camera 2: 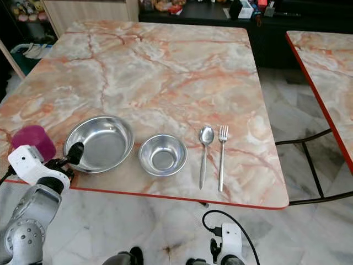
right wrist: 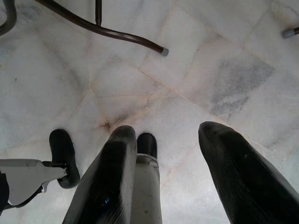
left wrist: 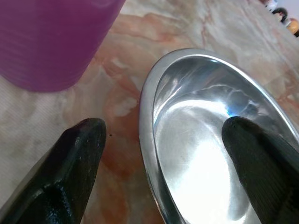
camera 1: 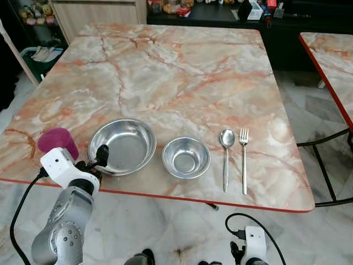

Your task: Setting the table

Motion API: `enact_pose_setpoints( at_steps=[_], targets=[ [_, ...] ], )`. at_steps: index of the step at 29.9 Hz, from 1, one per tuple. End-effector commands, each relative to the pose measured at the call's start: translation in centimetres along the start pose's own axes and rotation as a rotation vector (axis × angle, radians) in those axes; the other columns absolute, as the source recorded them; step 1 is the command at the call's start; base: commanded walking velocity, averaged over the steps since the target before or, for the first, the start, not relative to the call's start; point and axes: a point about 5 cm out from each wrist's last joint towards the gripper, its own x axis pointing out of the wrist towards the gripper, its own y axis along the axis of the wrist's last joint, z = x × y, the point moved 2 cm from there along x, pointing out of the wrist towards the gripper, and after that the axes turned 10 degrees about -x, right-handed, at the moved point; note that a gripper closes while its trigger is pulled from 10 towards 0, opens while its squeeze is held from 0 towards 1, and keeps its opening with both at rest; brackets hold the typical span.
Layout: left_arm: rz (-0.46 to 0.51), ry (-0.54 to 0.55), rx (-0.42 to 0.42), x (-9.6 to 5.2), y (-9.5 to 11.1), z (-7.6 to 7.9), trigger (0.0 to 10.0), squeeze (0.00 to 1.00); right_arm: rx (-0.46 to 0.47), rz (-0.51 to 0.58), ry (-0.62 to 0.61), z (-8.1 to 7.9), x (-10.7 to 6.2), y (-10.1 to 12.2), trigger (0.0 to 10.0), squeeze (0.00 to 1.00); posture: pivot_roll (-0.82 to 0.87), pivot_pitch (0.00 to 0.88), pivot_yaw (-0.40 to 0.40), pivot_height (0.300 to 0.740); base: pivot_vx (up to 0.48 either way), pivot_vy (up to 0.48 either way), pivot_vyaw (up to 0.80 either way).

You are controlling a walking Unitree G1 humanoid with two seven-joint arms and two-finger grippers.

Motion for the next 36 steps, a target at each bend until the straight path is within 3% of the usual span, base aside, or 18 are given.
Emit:
enact_pose_setpoints(
  at_steps=[1, 10, 22, 23, 24, 25, 26, 27, 28, 36],
  targets=[
    [-0.014, 0.040, 0.001, 0.2, -0.2, -0.6, 10.0, 0.00, 0.009, -0.017, -0.002, -0.1, -0.1, -0.5, 10.0, 0.00, 0.12, 0.197, -0.004, 0.740, 0.000, 0.000, 0.00],
    [-0.010, 0.112, -0.027, 0.5, -0.4, -1.2, 10.0, 0.00, 0.012, -0.015, -0.004, -0.1, -0.1, -0.4, 10.0, 0.00, 0.12, 0.193, -0.006, 0.740, 0.000, 0.000, 0.00],
    [-0.051, 0.122, -0.046, 1.5, -1.2, -1.0, 10.0, 0.00, 0.013, -0.010, -0.003, -0.1, 0.0, -0.2, 10.0, 0.00, 0.11, 0.191, -0.006, 0.740, 0.000, 0.000, 0.00],
    [-0.060, 0.134, -0.065, 1.7, -1.5, -1.0, 9.1, 0.00, 0.014, -0.010, -0.004, -0.1, 0.0, -0.2, 10.0, 0.00, 0.10, 0.190, -0.005, 0.740, 0.000, 0.000, 0.00],
    [-0.063, 0.146, -0.074, 1.7, -1.6, -1.1, 4.2, 0.00, 0.014, -0.009, -0.004, -0.1, 0.0, -0.2, 10.0, 0.00, 0.10, 0.190, -0.005, 0.740, 0.000, 0.000, 0.00],
    [-0.063, 0.146, -0.074, 1.7, -1.6, -1.1, 4.2, 0.00, 0.014, -0.009, -0.004, -0.1, 0.0, -0.2, 10.0, 0.00, 0.10, 0.190, -0.005, 0.740, 0.000, 0.000, 0.00],
    [-0.065, 0.154, -0.078, 1.8, -1.7, -1.1, 3.5, 0.00, 0.014, -0.009, -0.004, -0.1, 0.0, -0.2, 10.0, 0.00, 0.10, 0.190, -0.005, 0.740, 0.000, 0.000, 0.00],
    [-0.064, 0.161, -0.094, 1.8, -1.7, -1.2, 0.5, 0.00, 0.015, -0.010, -0.004, -0.1, 0.0, -0.2, 10.0, 0.00, 0.10, 0.190, -0.006, 0.740, 0.000, 0.000, 0.00],
    [-0.063, 0.166, -0.096, 1.8, -1.7, -1.2, 0.0, 0.00, 0.015, -0.010, -0.004, -0.1, 0.0, -0.2, 10.0, 0.00, 0.10, 0.191, -0.005, 0.740, 0.000, 0.000, 0.00],
    [-0.071, 0.186, -0.095, 1.9, -1.8, -1.5, 0.0, 0.00, 0.016, -0.010, -0.004, -0.1, 0.0, -0.2, 10.0, 0.00, 0.10, 0.191, -0.005, 0.740, 0.000, 0.000, 0.00]
  ],
)
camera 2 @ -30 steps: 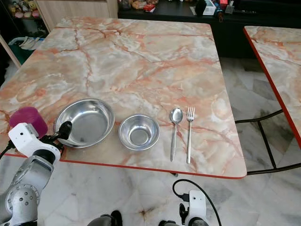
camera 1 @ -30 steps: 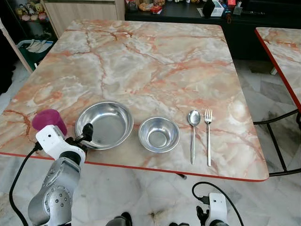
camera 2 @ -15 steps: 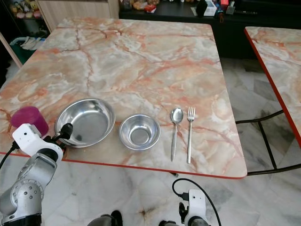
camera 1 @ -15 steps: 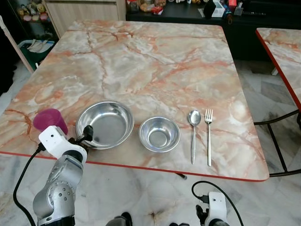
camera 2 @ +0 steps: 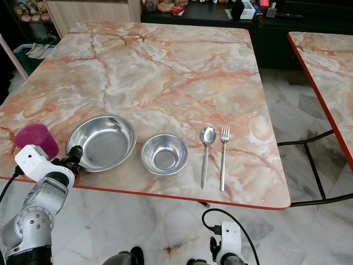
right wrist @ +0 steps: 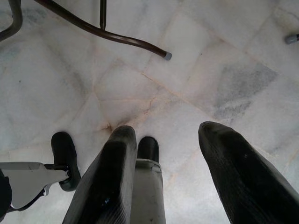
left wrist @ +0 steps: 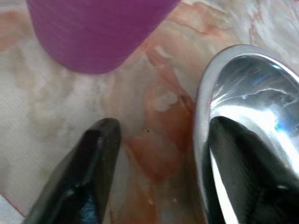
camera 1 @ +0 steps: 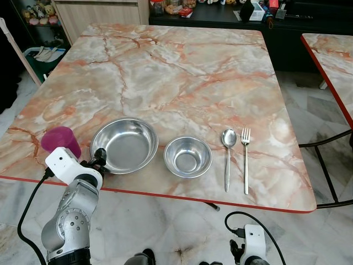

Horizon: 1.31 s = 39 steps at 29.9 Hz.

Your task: Setting the table

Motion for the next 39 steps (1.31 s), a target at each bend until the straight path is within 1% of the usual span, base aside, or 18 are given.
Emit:
enact_pose_setpoints(
  at_steps=[1, 14, 19, 21, 27, 31, 39],
  targets=[
    [-0.053, 0.035, -0.013, 0.1, -1.1, -0.7, 0.0, 0.00, 0.015, -0.019, -0.001, -0.1, -0.1, -0.6, 10.0, 0.00, 0.10, 0.189, -0.003, 0.740, 0.000, 0.000, 0.00],
    [-0.110, 0.014, -0.028, 0.2, -1.7, -0.4, 0.0, 0.00, 0.019, -0.020, 0.002, -0.3, -0.1, -0.5, 10.0, 0.00, 0.11, 0.192, 0.001, 0.740, 0.000, 0.000, 0.00],
    [-0.112, -0.004, -0.033, 0.2, -1.6, 0.0, 0.0, 0.00, 0.021, -0.020, 0.004, -0.4, -0.1, -0.5, 10.0, 0.00, 0.11, 0.189, 0.003, 0.740, 0.000, 0.000, 0.00],
    [-0.096, -0.027, -0.045, 0.3, -1.2, 0.5, 0.0, 0.00, 0.022, -0.020, 0.004, -0.4, -0.1, -0.5, 10.0, 0.00, 0.11, 0.189, 0.002, 0.740, 0.000, 0.000, 0.00],
    [-0.080, -0.083, -0.050, 0.2, -0.9, 1.5, 0.0, 0.00, 0.020, -0.017, 0.005, -0.4, 0.0, -0.3, 10.0, 0.00, 0.11, 0.185, -0.001, 0.740, 0.000, 0.000, 0.00],
    [-0.066, -0.102, -0.063, 0.1, -0.7, 2.0, 0.0, 0.00, 0.019, -0.015, 0.006, -0.4, 0.0, -0.2, 10.0, 0.00, 0.11, 0.185, -0.002, 0.740, 0.000, 0.000, 0.00],
    [0.012, -0.121, -0.100, 0.2, 0.5, 2.5, 0.0, 0.00, 0.013, -0.013, 0.007, -0.3, 0.1, 0.0, 10.0, 0.00, 0.12, 0.177, -0.013, 0.740, 0.000, 0.000, 0.00]
  ],
)
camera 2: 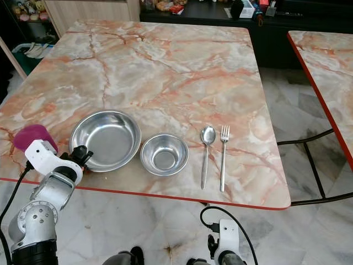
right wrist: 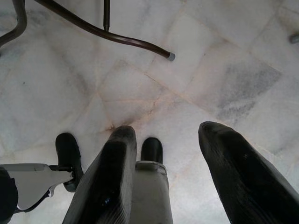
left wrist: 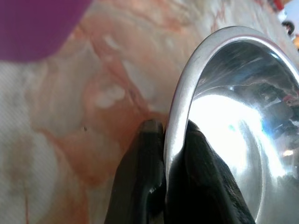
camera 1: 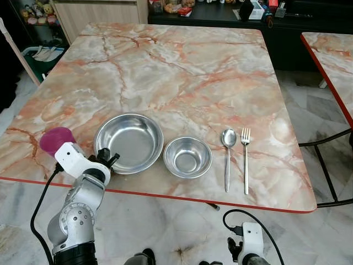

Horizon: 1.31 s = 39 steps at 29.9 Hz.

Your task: Setting the table

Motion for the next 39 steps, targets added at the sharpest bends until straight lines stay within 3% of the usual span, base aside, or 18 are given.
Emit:
enact_pose_setpoints(
  at_steps=[1, 9, 10, 12, 14, 15, 16, 19, 23, 24, 26, 29, 39],
  targets=[
    [0.046, -0.017, -0.010, -0.1, 0.9, 0.5, 0.0, 0.00, 0.005, -0.016, -0.002, 0.1, -0.1, -0.5, 10.0, 0.00, 0.12, 0.177, -0.014, 0.740, 0.000, 0.000, 0.00],
    [0.126, -0.004, 0.038, -0.1, 1.9, 0.4, 0.0, 0.00, 0.001, -0.014, -0.002, 0.2, -0.1, -0.3, 10.0, 0.00, 0.12, 0.173, -0.018, 0.740, 0.000, 0.000, 0.00],
    [0.205, -0.051, 0.065, -0.2, 2.9, 1.3, 0.0, 0.00, 0.000, -0.015, -0.002, 0.2, -0.1, -0.3, 10.0, 0.00, 0.12, 0.170, -0.021, 0.740, 0.000, 0.000, 0.00],
    [0.255, -0.088, 0.082, -0.3, 3.5, 2.0, 0.0, 0.00, -0.001, -0.015, -0.002, 0.2, 0.0, -0.3, 10.0, 0.00, 0.12, 0.169, -0.023, 0.740, 0.000, 0.000, 0.00],
    [0.306, -0.169, 0.158, -0.5, 3.9, 3.4, 0.0, 0.00, -0.002, -0.017, -0.001, 0.2, -0.1, -0.4, 10.0, 0.00, 0.12, 0.166, -0.026, 0.740, 0.000, 0.000, 0.00],
    [0.318, -0.196, 0.191, -0.5, 3.8, 4.0, 8.3, 0.00, -0.003, -0.017, -0.001, 0.2, -0.1, -0.3, 10.0, 0.00, 0.12, 0.163, -0.029, 0.740, 0.000, 0.000, 0.00],
    [0.328, -0.241, 0.221, -0.4, 3.4, 4.8, 10.0, 0.00, -0.004, -0.016, -0.001, 0.3, 0.0, -0.3, 10.0, 0.00, 0.11, 0.161, -0.030, 0.740, 0.000, 0.000, 0.00],
    [0.341, -0.285, 0.218, -0.2, 3.0, 5.7, 10.0, 0.00, -0.002, -0.015, -0.007, 0.4, 0.0, -0.3, 10.0, 0.00, 0.11, 0.157, -0.032, 0.740, 0.000, 0.000, 0.00],
    [0.354, -0.293, 0.223, -0.1, 2.9, 5.8, 10.0, 0.00, -0.002, -0.015, -0.008, 0.5, -0.1, -0.3, 10.0, 0.00, 0.11, 0.157, -0.032, 0.740, 0.000, 0.000, 0.00],
    [0.389, -0.341, 0.284, 0.3, 2.7, 7.3, 10.0, 0.00, -0.001, -0.022, -0.014, 0.7, -0.1, -0.6, 10.0, 0.00, 0.10, 0.152, -0.038, 0.740, 0.000, 0.000, 0.00],
    [0.420, -0.384, 0.309, 0.5, 2.7, 8.5, 10.0, 0.00, 0.000, -0.033, -0.020, 0.8, -0.2, -1.0, 10.0, 0.00, 0.10, 0.150, -0.042, 0.740, 0.000, 0.000, 0.00],
    [0.448, -0.416, 0.325, 0.7, 2.9, 9.4, 10.0, 0.00, 0.004, -0.038, -0.026, 1.0, -0.3, -1.2, 10.0, 0.00, 0.09, 0.150, -0.045, 0.740, 0.000, 0.000, 0.00],
    [0.482, -0.435, 0.335, 1.2, 3.1, 9.9, 10.0, 0.00, 0.017, -0.040, -0.042, 1.5, -0.4, -1.3, 10.0, 0.00, 0.08, 0.154, -0.050, 0.740, 0.000, -0.354, 0.00]
  ],
)
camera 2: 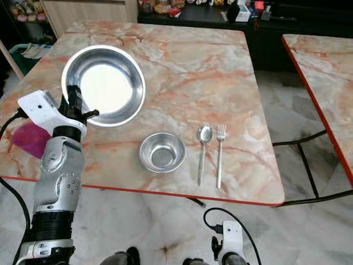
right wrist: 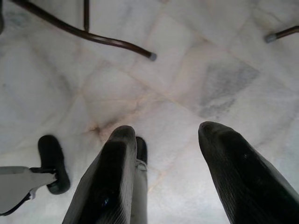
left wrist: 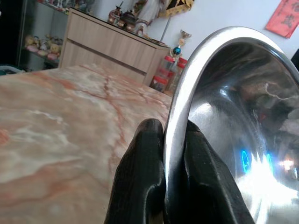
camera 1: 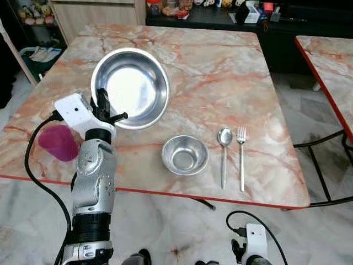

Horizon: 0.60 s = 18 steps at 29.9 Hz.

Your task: Setting the table

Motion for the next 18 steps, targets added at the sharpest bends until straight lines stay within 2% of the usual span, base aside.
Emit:
enact_pose_setpoints(
  at_steps=[1, 3, 18],
  targets=[
    [0.038, -0.047, 0.005, 0.42, 0.63, 1.17, 10.0, 0.00, 0.019, -0.031, -0.017, 0.62, -0.22, -0.97, 10.0, 0.00, 0.08, 0.155, -0.051, 0.740, 0.000, -0.401, 0.00],
    [0.039, -0.045, 0.006, 0.43, 0.65, 1.15, 10.0, 0.00, 0.022, -0.038, -0.015, 0.59, -0.24, -1.09, 10.0, 0.00, 0.08, 0.156, -0.052, 0.740, 0.000, -0.401, -0.44],
    [0.047, -0.028, 0.013, 0.56, 0.70, 0.80, 10.0, 0.00, 0.020, -0.025, -0.018, 0.66, -0.26, -1.01, 10.0, 0.00, 0.08, 0.164, -0.051, 0.740, 0.000, -0.385, 0.00]
  ],
)
